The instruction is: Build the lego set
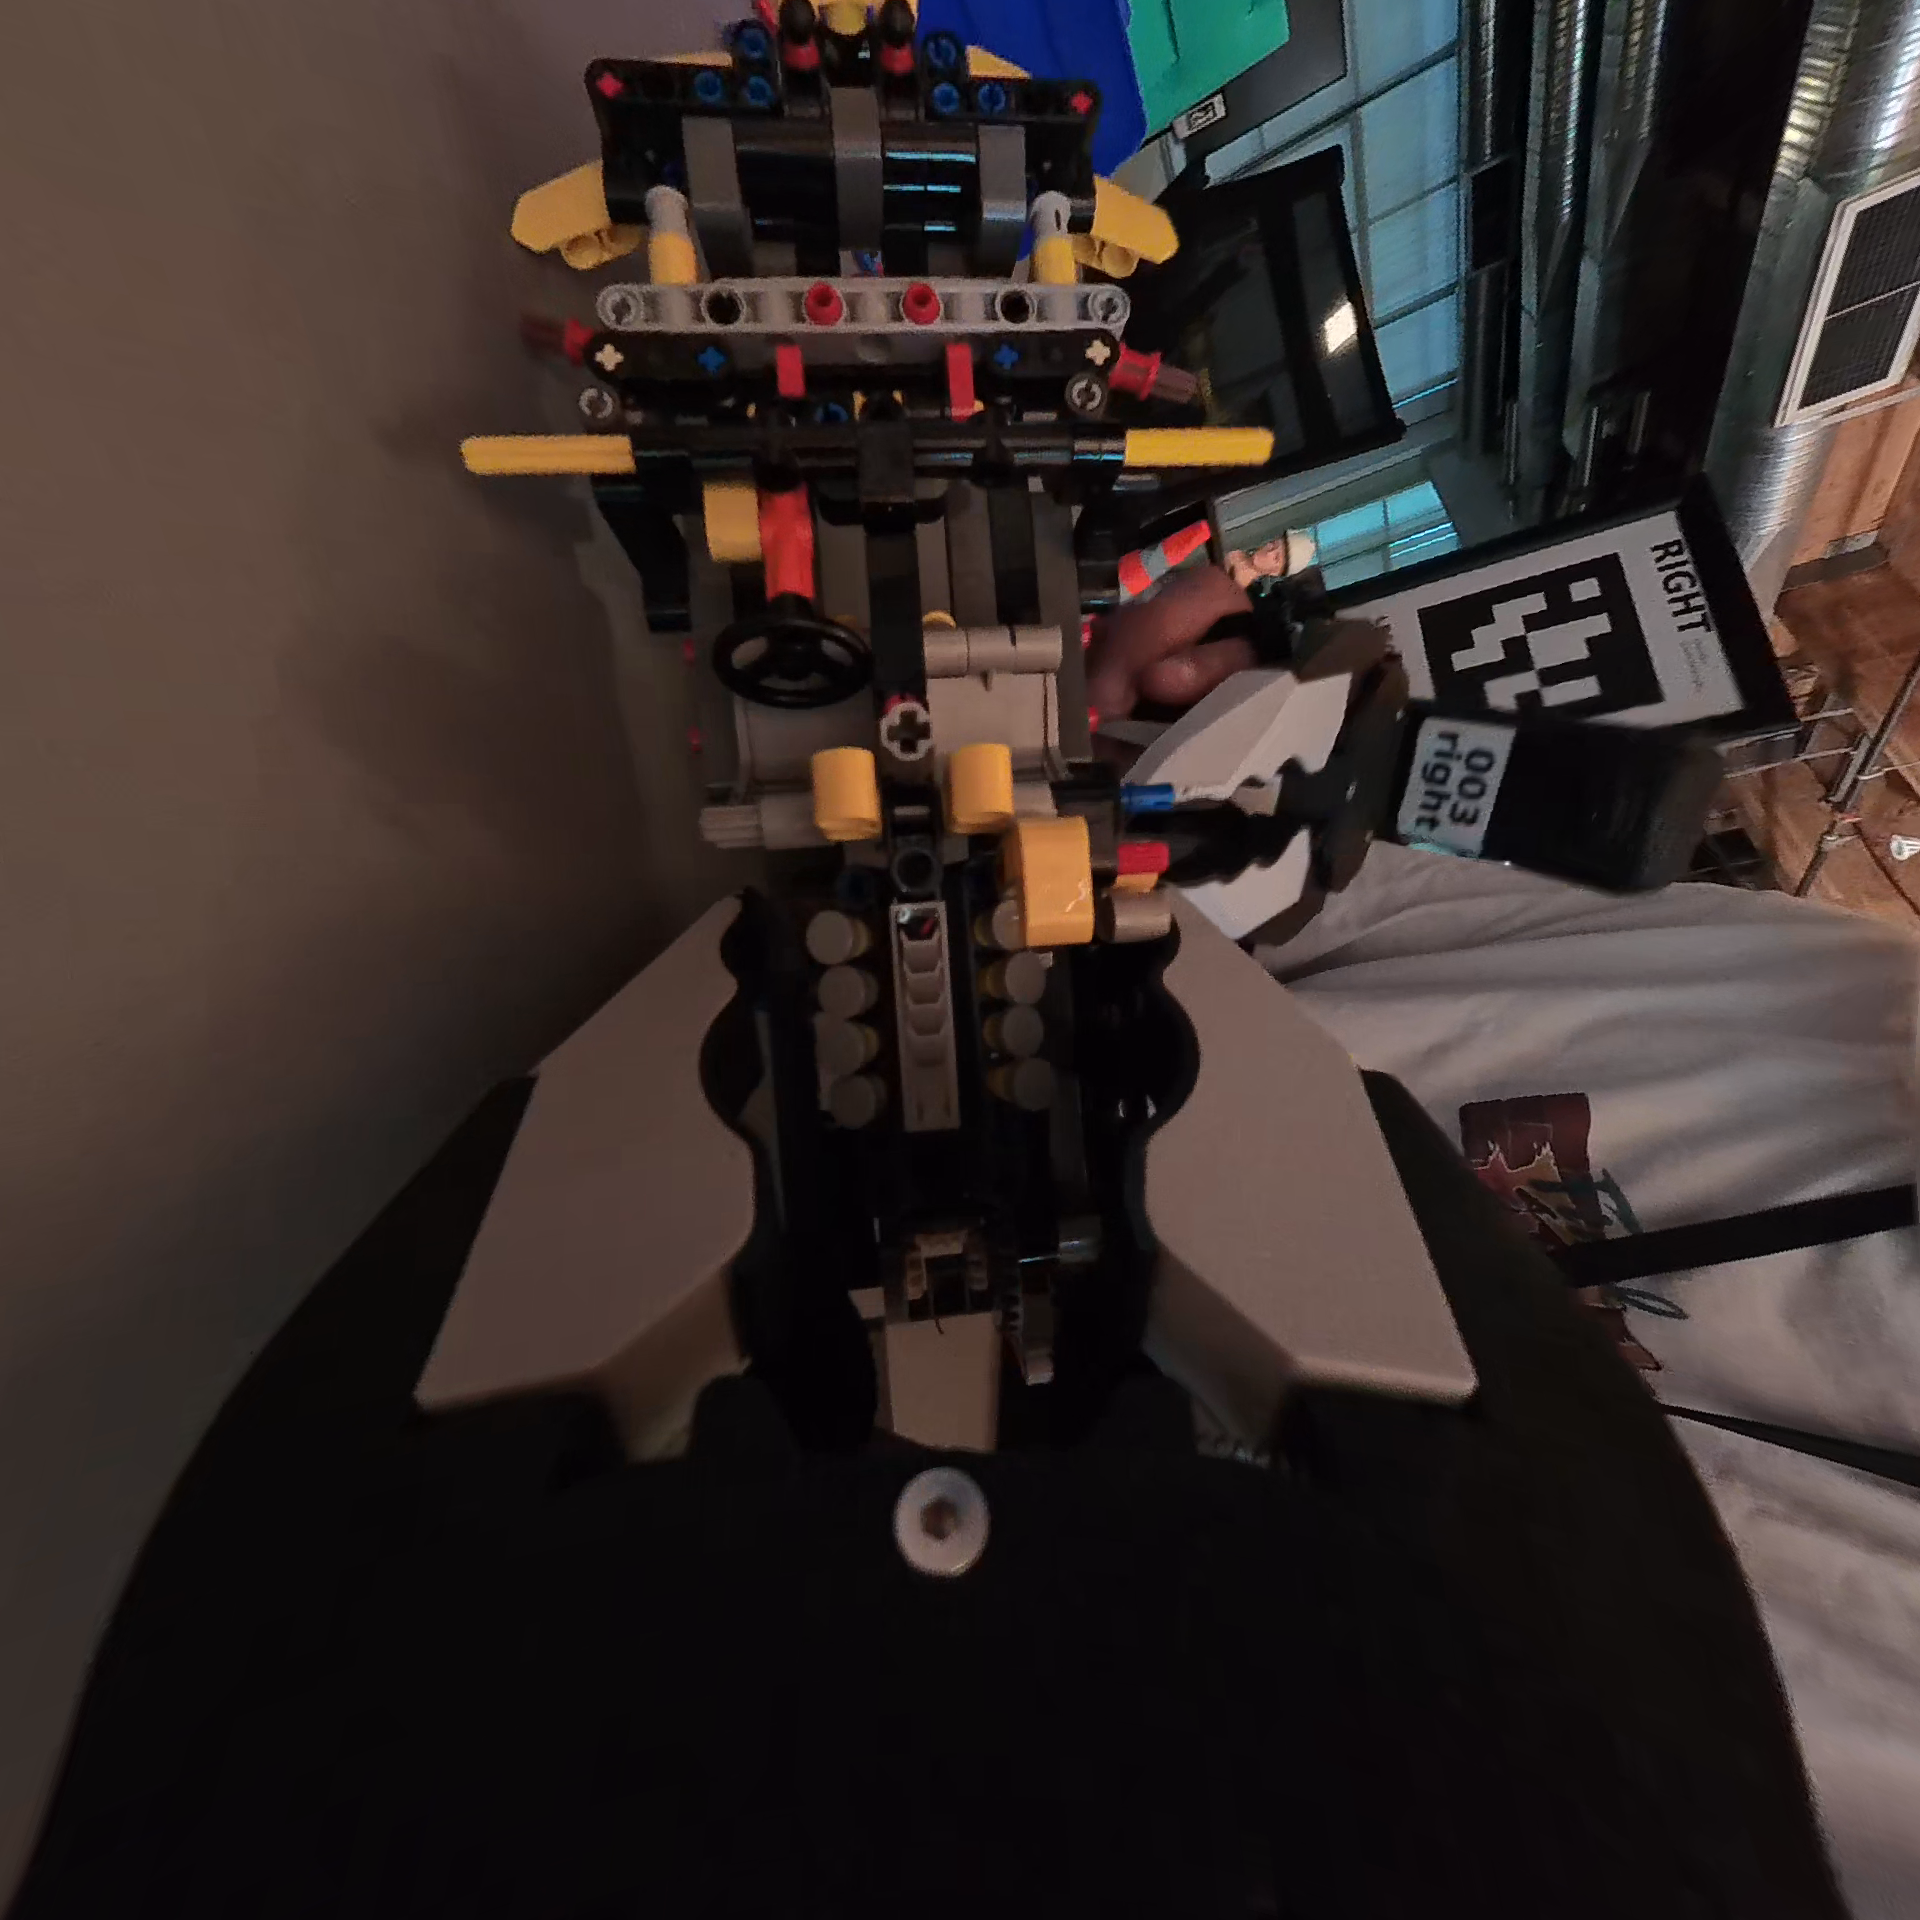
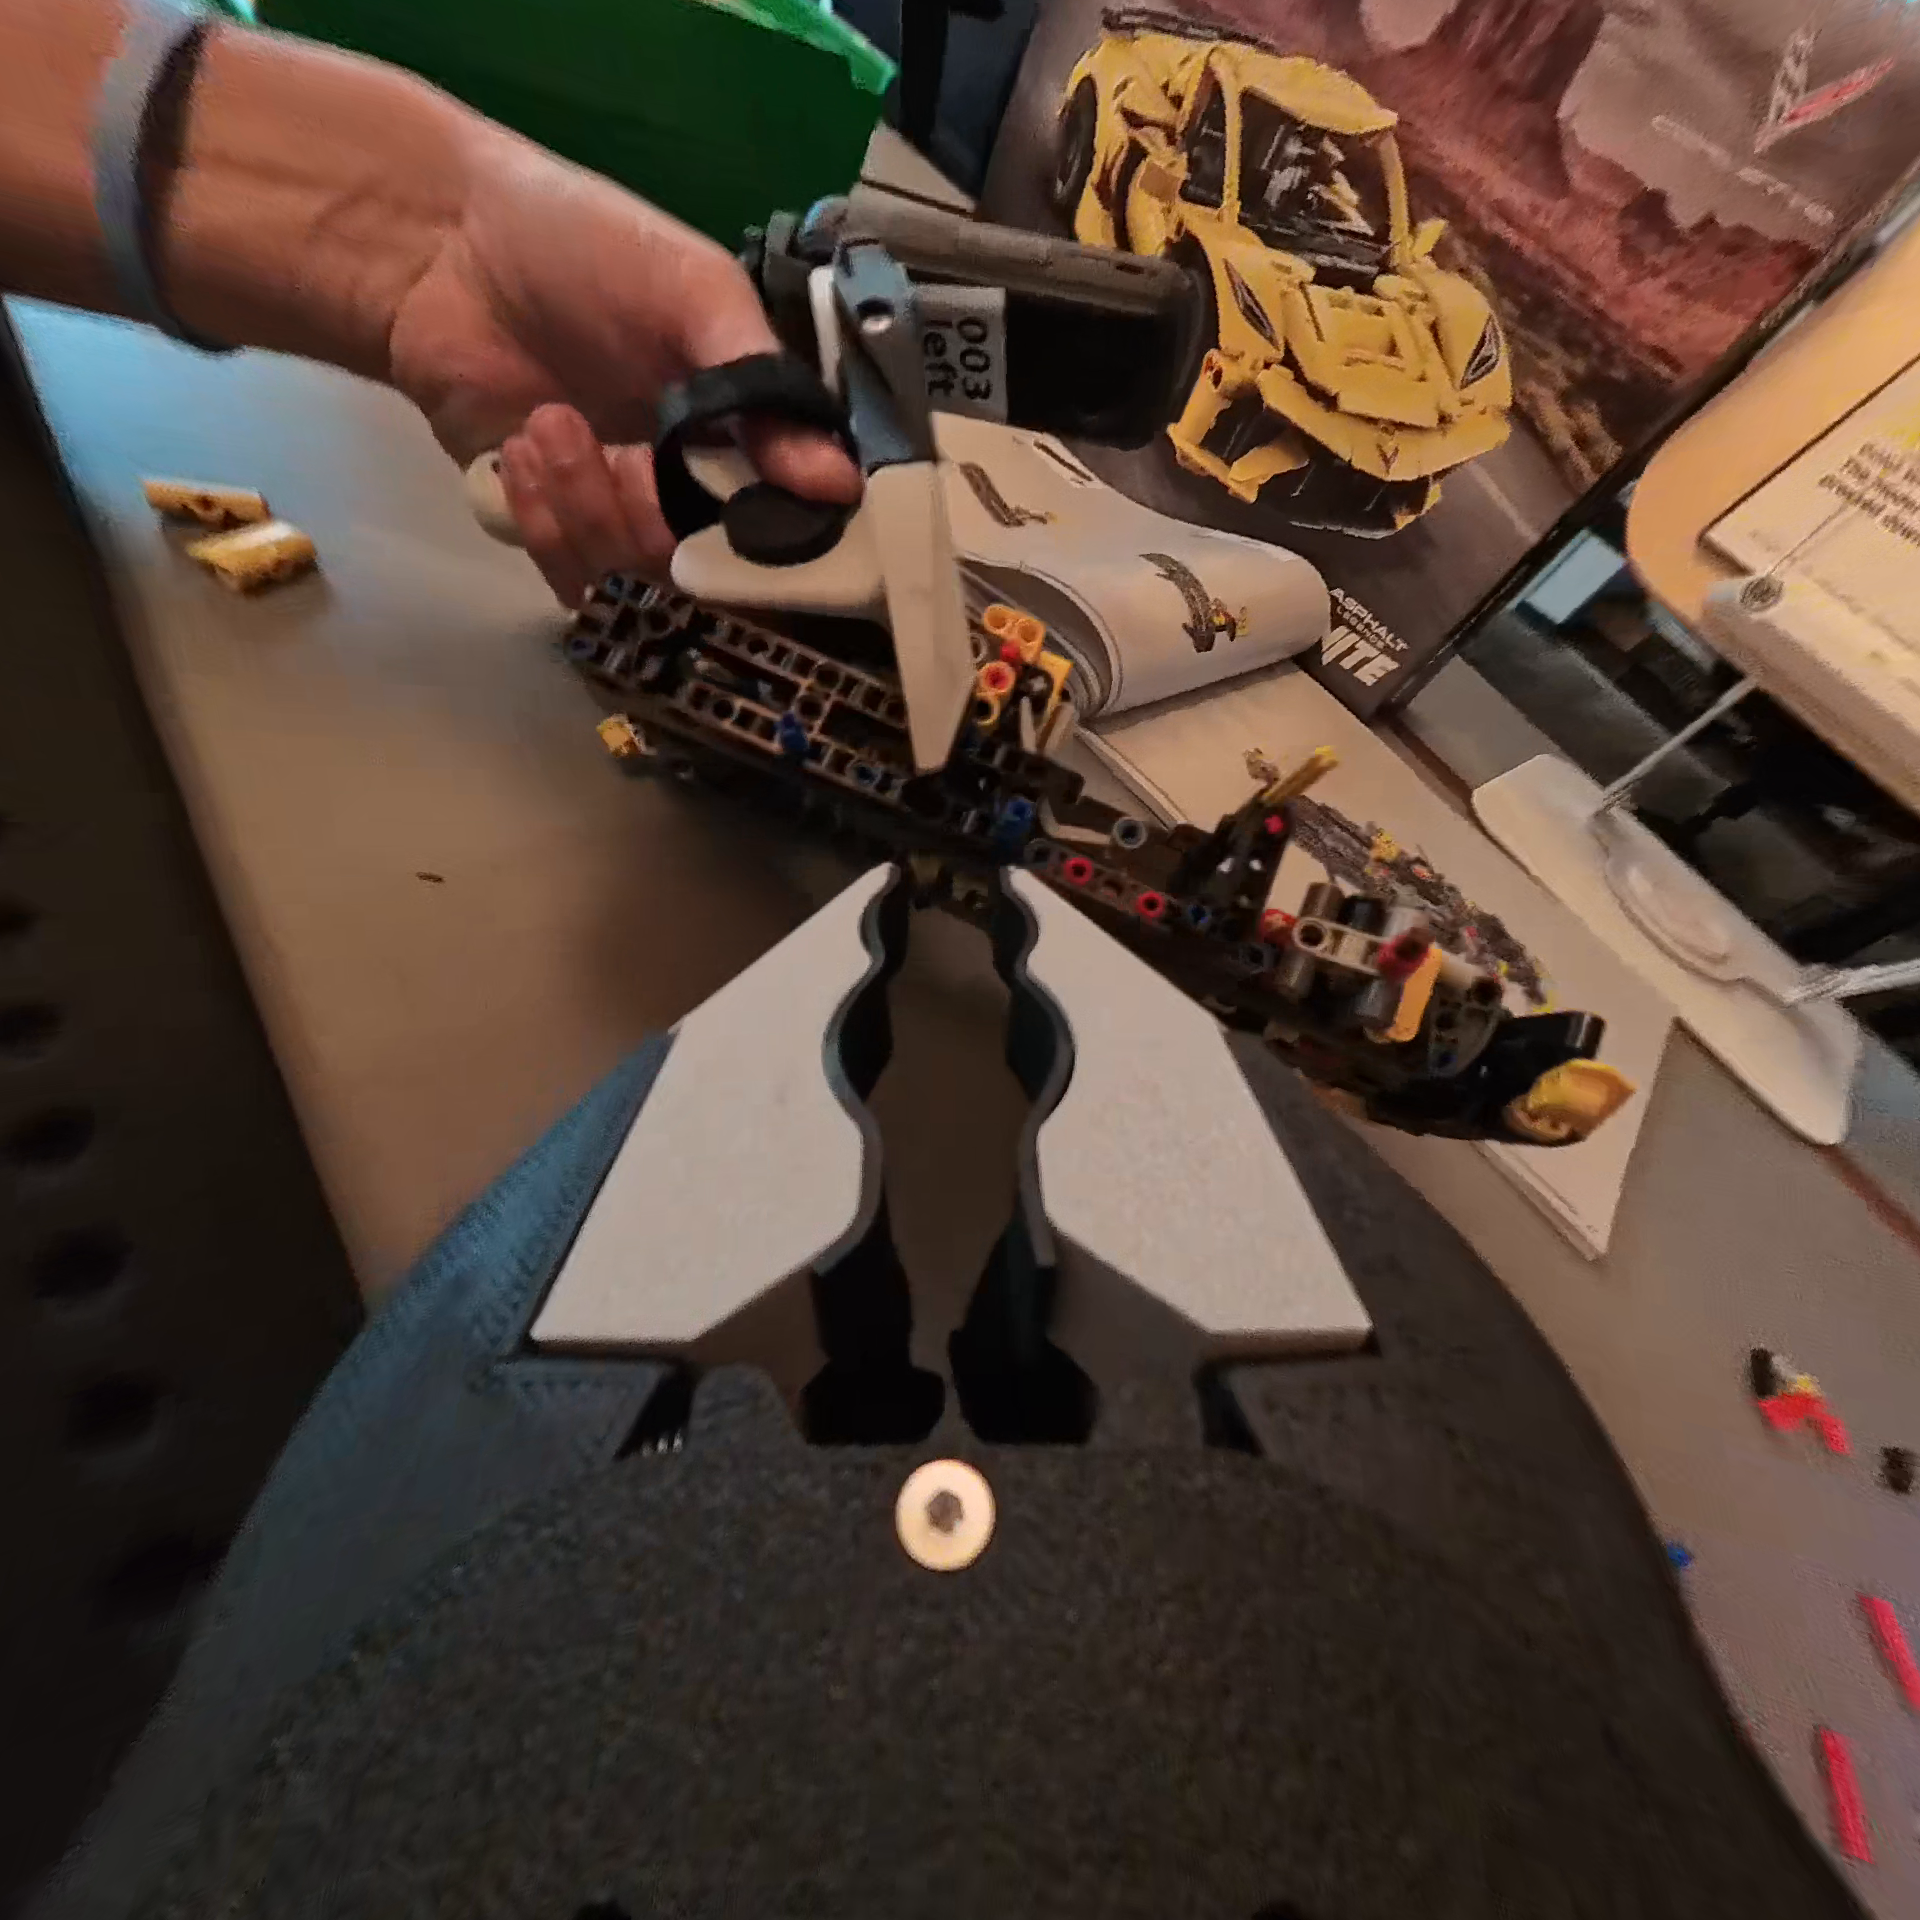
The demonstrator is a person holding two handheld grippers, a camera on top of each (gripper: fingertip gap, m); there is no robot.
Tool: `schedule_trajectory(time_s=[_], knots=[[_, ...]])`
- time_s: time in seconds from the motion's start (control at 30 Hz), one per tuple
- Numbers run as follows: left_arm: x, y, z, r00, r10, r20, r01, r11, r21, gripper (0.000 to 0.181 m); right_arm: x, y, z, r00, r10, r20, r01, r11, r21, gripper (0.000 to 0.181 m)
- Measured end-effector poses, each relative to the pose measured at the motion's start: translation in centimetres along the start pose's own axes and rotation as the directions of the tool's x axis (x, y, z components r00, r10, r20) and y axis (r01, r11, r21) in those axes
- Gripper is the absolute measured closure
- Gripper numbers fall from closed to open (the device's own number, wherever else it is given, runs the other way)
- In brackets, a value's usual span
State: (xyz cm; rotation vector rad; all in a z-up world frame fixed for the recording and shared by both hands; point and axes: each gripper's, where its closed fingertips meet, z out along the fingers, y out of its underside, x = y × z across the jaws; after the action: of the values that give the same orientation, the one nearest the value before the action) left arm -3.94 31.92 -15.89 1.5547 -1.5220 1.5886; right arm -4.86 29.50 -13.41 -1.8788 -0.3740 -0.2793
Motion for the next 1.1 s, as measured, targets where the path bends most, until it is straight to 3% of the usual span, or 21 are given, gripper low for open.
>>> schedule_trajectory(time_s=[0.17,0.47,0.8,0.87,1.0,1.1], knots=[[0.0,-0.1,-0.2,0.999,-0.021,-0.037,0.022,1.000,0.011,0.107,-0.6,0.6,0.4,0.990,-0.136,-0.048,0.133,0.990,-0.050,0.167],[0.1,-0.3,-0.6,0.995,-0.044,-0.093,0.046,0.999,0.011,0.105,-0.1,0.7,0.3,0.998,-0.057,-0.033,0.055,0.998,-0.042,0.169],[0.0,0.4,-1.2,0.999,0.022,-0.037,-0.023,0.999,-0.032,0.106,0.4,-0.2,0.1,0.990,0.131,0.053,-0.132,0.991,0.017,0.162],[0.0,0.4,-1.2,0.998,0.000,-0.060,-0.002,1.000,-0.030,0.107,0.1,-1.4,-0.1,0.993,0.087,0.079,-0.093,0.993,0.070,0.161],[0.0,0.4,-1.1,0.998,0.000,-0.056,-0.002,0.999,-0.036,0.107,0.3,-0.7,0.7,0.991,-0.096,0.097,0.098,0.995,-0.024,0.154],[0.0,0.5,-1.1,0.999,0.004,-0.050,-0.006,0.999,-0.036,0.107,-0.1,-1.8,1.1,0.958,-0.230,0.171,0.237,0.971,-0.021,0.149]])
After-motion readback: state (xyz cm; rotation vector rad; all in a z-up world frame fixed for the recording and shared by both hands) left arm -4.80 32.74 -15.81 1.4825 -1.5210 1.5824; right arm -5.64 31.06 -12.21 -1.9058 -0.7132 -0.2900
